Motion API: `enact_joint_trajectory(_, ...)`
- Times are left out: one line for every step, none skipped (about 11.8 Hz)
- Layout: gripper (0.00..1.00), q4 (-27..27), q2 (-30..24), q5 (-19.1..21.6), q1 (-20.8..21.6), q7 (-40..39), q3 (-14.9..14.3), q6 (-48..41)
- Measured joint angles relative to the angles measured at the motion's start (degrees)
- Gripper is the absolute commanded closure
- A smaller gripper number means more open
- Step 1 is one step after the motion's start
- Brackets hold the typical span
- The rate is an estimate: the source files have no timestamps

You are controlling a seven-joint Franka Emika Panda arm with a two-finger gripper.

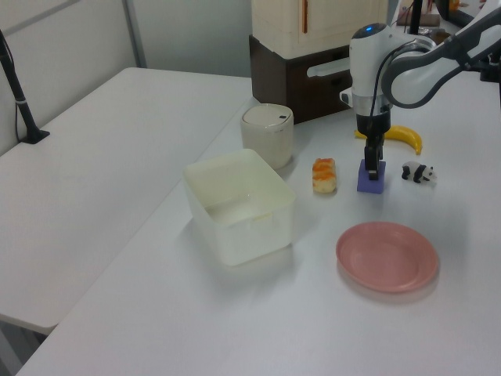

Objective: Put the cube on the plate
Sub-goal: 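Close the gripper on the purple cube, then lift the purple cube and carry it over the pink plate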

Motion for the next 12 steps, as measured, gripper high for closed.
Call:
enact_joint_trajectory(0.67,0.0,0.0,0.0,0.0,0.0,0.0,0.0)
enact_joint_trajectory(0.67,0.1,-0.1,0.0,0.0,0.0,0.0,0.0)
enact_joint_trajectory(0.67,0.2,-0.1,0.0,0.0,0.0,0.0,0.0)
enact_joint_trajectory(0.67,0.2,-0.2,0.0,0.0,0.0,0.0,0.0)
enact_joint_trajectory(0.67,0.7,-0.3,0.0,0.2,0.0,0.1,0.0)
enact_joint_trajectory(0.67,1.5,-0.7,0.0,0.8,0.0,0.3,-0.7)
enact_joint_trajectory(0.67,2.4,-1.3,0.0,2.2,0.6,0.5,-1.4)
enact_joint_trajectory(0.67,3.0,-2.1,0.0,4.6,1.7,0.7,-2.0)
enact_joint_trajectory(0.67,3.2,-2.8,0.0,7.9,3.0,0.8,-2.3)
enact_joint_trajectory(0.67,3.2,-3.3,0.0,11.4,4.3,0.9,-2.4)
enact_joint_trajectory(0.67,3.2,-3.6,0.0,14.7,5.6,0.9,-2.5)
enact_joint_trajectory(0.67,3.2,-3.7,0.0,17.8,7.6,1.0,-3.1)
